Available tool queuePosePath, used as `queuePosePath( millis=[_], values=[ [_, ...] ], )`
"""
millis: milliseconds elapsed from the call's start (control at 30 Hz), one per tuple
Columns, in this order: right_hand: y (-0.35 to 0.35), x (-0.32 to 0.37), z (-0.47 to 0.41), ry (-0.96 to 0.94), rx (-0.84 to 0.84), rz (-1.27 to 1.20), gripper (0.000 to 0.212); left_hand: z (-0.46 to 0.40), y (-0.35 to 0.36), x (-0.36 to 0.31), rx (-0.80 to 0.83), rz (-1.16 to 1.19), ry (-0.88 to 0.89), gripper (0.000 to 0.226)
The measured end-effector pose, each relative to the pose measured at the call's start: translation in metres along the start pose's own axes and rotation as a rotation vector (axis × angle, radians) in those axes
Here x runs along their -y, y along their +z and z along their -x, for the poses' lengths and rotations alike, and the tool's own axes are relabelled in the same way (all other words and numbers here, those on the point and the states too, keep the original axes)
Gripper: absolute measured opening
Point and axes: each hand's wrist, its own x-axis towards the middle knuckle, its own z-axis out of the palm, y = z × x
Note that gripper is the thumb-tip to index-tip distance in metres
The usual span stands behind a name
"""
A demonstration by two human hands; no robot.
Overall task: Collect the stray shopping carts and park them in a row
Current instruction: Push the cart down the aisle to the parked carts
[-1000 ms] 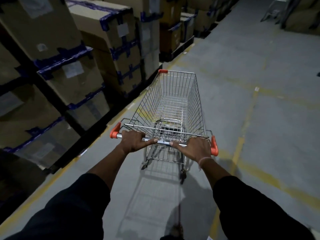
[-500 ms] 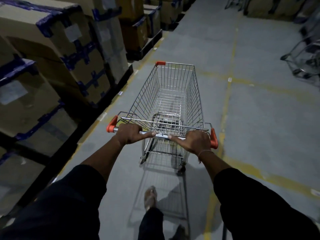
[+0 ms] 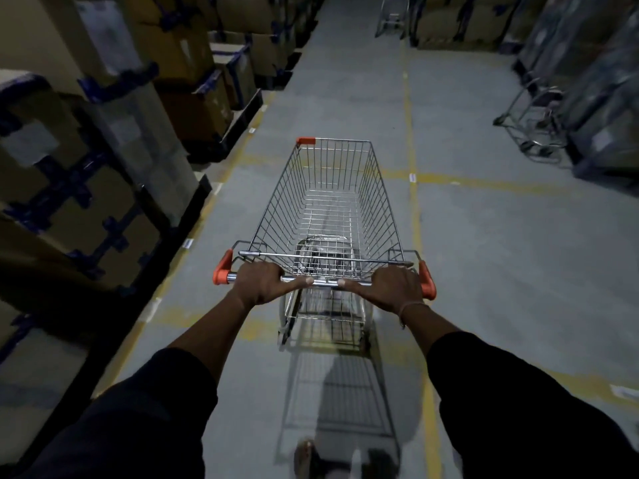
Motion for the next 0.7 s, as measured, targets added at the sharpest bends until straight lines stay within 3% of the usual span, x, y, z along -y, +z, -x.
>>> queuePosePath(
  millis=[433, 533, 700],
  values=[
    [-0.029, -0.055, -0.195, 0.070, -0.003, 0.016, 0.090, -0.226, -0.021, 0.015, -0.012, 0.042, 0.109, 0.087],
    [-0.035, -0.071, -0.247, 0.080, -0.007, -0.001, 0.097, -0.282, -0.023, 0.015, -0.024, 0.045, 0.093, 0.097],
    [-0.049, -0.103, -0.340, 0.094, -0.022, -0.005, 0.113, -0.380, -0.034, 0.014, -0.041, 0.040, 0.089, 0.096]
  ],
)
